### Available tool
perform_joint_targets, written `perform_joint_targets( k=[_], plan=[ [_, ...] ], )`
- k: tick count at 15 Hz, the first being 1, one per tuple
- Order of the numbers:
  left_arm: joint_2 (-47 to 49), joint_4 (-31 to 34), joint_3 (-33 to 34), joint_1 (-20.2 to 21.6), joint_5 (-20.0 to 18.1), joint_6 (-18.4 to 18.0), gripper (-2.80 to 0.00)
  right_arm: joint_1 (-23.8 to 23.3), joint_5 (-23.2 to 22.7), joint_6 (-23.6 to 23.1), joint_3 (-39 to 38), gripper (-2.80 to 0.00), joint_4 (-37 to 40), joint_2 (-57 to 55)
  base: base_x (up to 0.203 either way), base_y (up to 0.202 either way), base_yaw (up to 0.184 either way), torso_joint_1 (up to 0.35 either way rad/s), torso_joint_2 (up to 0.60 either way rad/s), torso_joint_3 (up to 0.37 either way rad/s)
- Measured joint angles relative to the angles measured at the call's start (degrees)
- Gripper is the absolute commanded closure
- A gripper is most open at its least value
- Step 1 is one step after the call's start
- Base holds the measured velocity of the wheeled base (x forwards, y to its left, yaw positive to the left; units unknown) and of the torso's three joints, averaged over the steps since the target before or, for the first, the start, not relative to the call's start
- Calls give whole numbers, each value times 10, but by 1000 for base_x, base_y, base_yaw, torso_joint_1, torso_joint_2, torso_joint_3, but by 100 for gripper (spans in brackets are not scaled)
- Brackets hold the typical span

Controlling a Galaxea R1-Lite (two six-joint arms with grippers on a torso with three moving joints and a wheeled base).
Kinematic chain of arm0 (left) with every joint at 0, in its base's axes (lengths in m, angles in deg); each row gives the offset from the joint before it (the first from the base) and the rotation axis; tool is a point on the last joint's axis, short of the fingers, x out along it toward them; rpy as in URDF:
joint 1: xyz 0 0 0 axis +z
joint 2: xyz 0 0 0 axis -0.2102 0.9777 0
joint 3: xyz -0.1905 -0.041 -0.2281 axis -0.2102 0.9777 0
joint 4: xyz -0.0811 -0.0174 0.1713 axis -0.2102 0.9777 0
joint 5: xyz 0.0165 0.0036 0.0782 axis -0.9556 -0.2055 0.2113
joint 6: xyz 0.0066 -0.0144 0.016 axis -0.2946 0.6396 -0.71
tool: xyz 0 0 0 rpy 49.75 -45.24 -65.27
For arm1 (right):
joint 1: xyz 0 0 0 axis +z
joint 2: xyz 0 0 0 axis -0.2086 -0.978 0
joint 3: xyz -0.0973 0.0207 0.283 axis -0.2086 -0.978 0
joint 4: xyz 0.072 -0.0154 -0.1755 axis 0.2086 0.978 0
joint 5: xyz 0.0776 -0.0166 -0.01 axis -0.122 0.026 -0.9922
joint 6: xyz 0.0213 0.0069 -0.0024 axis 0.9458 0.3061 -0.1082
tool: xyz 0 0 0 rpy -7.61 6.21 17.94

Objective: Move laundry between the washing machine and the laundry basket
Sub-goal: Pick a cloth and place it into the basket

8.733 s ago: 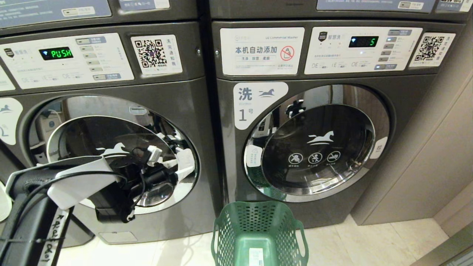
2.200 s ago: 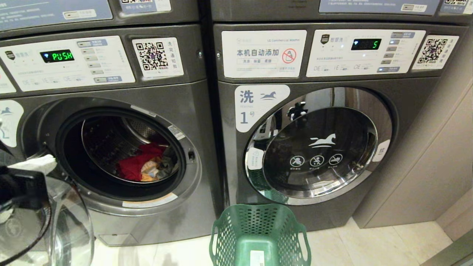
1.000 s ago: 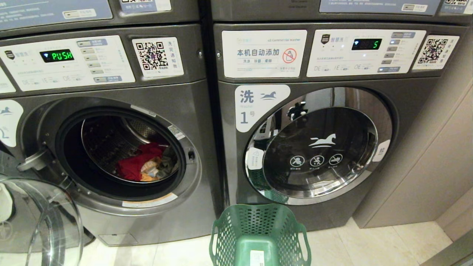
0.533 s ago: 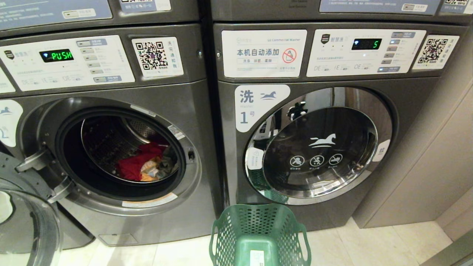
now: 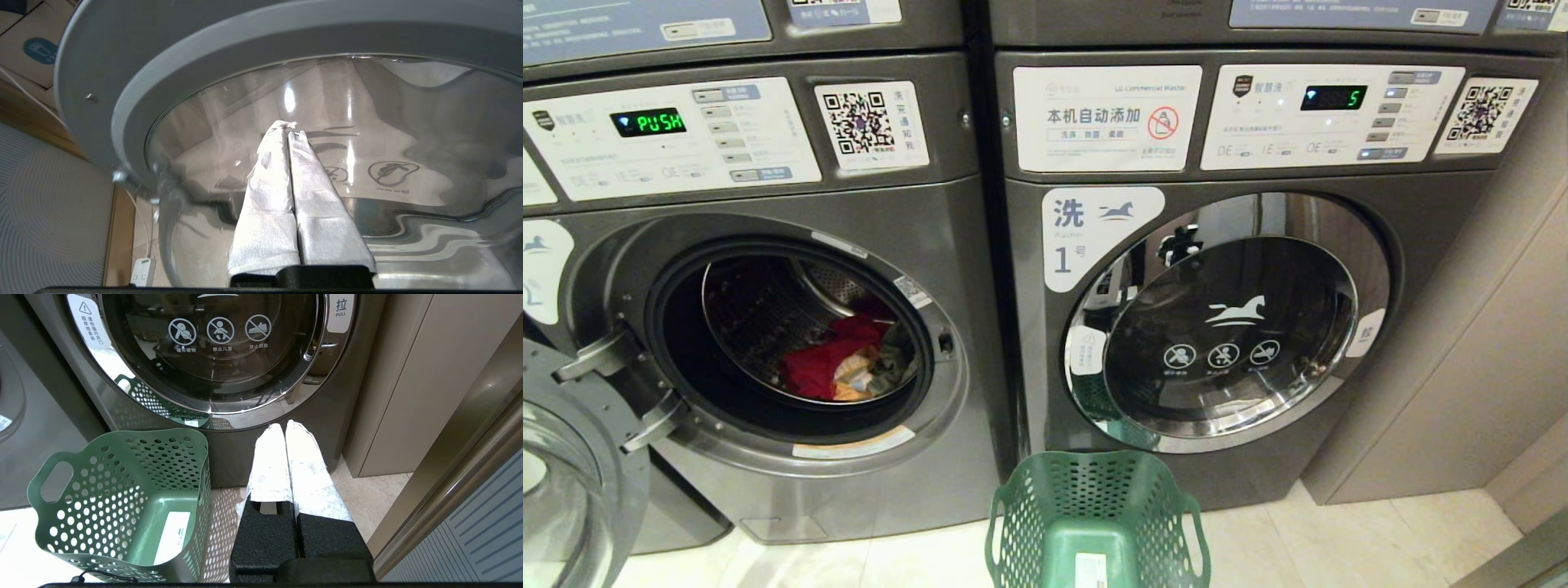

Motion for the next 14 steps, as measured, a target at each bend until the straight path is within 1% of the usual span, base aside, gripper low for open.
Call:
perform_joint_targets(
  k=[1, 2, 3, 5, 6, 7, 8, 9, 10, 12, 13, 14],
  plan=[
    [1, 0, -2, 4, -3, 3, 0, 0, 0, 0, 0, 0, 0, 0, 0, 0, 0, 0, 0, 0],
    [-2, 0, -4, 4, -15, 9, 0, 0, 0, 0, 0, 0, 0, 0, 0, 0, 0, 0, 0, 0],
    [-11, 0, -2, 0, -35, 14, 0, 0, 0, 0, 0, 0, 0, 0, 0, 0, 0, 0, 0, 0],
    [-58, 1, 20, -24, -105, 33, 0, 0, 0, 0, 0, 0, 0, 0, 0, 0, 0, 0, 0, 0],
    [-93, 1, 41, -46, -147, 43, 0, 0, 0, 0, 0, 0, 0, 0, 0, 0, 0, 0, 0, 0],
    [-136, 2, 72, -79, -192, 51, 0, 0, 0, 0, 0, 0, 0, 0, 0, 0, 0, 0, 0, 0],
    [-181, 3, 109, -126, -231, 57, 0, 0, 0, 0, 0, 0, 0, 0, 0, 0, 0, 0, 0, 0],
    [-223, 7, 148, -181, -259, 64, 0, 0, 0, 0, 0, 0, 0, 0, 0, 0, 0, 0, 0, 0],
    [-270, 14, 190, -238, -279, 73, 0, 0, 0, 0, 0, 0, 0, 0, 0, 0, 0, 0, 0, 0],
    [-372, 43, 269, -347, -297, 100, 0, 0, 0, 0, 0, 0, 0, 0, 0, 0, 0, 0, 0, 0],
    [-425, 62, 310, -387, -305, 112, 0, 0, 0, 0, 0, 0, 0, 0, 0, 0, 0, 0, 0, 0],
    [-479, 80, 354, -418, -317, 122, 0, 0, 0, 0, 0, 0, 0, 0, 0, 0, 0, 0, 0, 0]
  ],
)
